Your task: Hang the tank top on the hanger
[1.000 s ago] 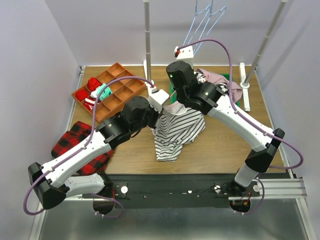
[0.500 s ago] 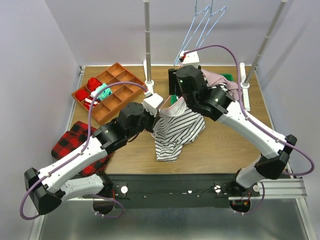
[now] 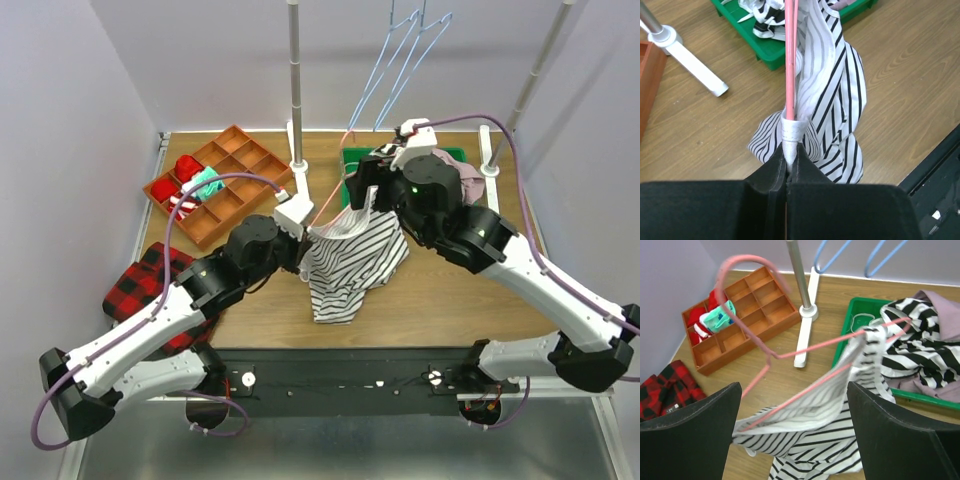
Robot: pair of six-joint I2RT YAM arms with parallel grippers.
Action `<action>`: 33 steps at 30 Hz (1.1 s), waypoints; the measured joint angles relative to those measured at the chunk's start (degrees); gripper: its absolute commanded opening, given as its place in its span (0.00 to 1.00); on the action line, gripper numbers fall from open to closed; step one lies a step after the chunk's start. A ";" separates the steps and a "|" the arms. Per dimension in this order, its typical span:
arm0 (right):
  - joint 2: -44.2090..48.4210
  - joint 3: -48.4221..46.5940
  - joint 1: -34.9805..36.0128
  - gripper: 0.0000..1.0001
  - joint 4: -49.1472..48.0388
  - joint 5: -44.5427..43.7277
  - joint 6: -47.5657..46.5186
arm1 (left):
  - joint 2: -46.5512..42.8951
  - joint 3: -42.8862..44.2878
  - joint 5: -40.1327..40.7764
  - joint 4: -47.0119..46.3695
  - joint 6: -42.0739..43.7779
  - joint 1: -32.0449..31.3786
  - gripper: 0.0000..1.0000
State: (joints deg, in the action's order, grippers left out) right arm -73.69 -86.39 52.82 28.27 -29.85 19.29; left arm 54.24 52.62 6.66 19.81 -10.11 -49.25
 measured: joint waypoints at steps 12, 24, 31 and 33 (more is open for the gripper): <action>13.40 7.56 0.02 0.93 -4.09 -11.17 3.26 | -7.39 13.35 9.70 18.80 -2.16 0.00 0.00; 10.95 7.52 0.02 0.93 -4.46 -13.55 3.39 | 0.90 45.00 19.47 37.09 1.20 0.02 0.00; 9.57 6.80 0.02 0.93 -4.48 -13.64 3.30 | 4.17 49.18 20.35 41.51 3.04 0.00 0.00; 9.31 6.78 0.00 0.93 -4.48 -13.64 3.21 | 4.46 49.42 21.27 42.51 3.34 0.00 0.00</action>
State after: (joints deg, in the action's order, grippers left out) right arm -64.38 -79.61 52.82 23.79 -43.48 22.50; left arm 58.70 102.04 27.92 62.33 -6.76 -49.25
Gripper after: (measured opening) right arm 0.932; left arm 0.055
